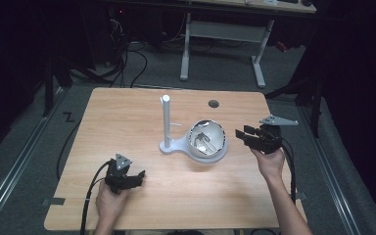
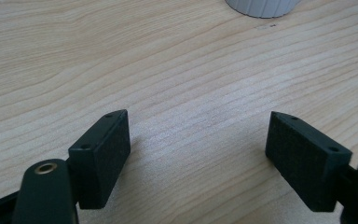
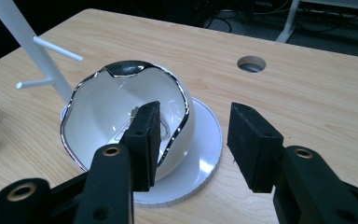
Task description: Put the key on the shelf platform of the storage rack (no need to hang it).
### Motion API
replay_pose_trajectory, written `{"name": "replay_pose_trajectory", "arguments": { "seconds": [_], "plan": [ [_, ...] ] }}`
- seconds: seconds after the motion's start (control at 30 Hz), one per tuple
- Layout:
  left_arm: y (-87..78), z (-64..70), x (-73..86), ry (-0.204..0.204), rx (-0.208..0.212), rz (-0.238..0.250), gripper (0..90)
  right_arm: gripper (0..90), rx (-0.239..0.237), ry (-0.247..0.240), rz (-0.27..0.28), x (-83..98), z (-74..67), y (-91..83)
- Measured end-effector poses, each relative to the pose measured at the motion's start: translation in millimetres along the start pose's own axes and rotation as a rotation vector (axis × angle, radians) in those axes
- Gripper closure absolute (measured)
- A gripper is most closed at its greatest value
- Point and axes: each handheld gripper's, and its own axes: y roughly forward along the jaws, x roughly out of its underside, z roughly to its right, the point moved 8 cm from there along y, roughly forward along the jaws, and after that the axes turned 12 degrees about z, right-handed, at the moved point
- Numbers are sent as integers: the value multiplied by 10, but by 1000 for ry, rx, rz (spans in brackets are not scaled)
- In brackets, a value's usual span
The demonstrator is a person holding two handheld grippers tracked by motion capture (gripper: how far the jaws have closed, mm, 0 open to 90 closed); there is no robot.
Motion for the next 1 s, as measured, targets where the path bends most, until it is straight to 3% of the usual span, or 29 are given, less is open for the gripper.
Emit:
{"name": "replay_pose_trajectory", "arguments": {
  "seconds": [0.6, 1.0],
  "plan": [
    [0, 0, 0, 0, 0, 0, 224, 559, 38, 2, 25, 141, 148, -359],
    [-1, 1, 0, 1, 1, -1, 224, 557, 42, 5, 31, 255, 111, -536]
  ]
}}
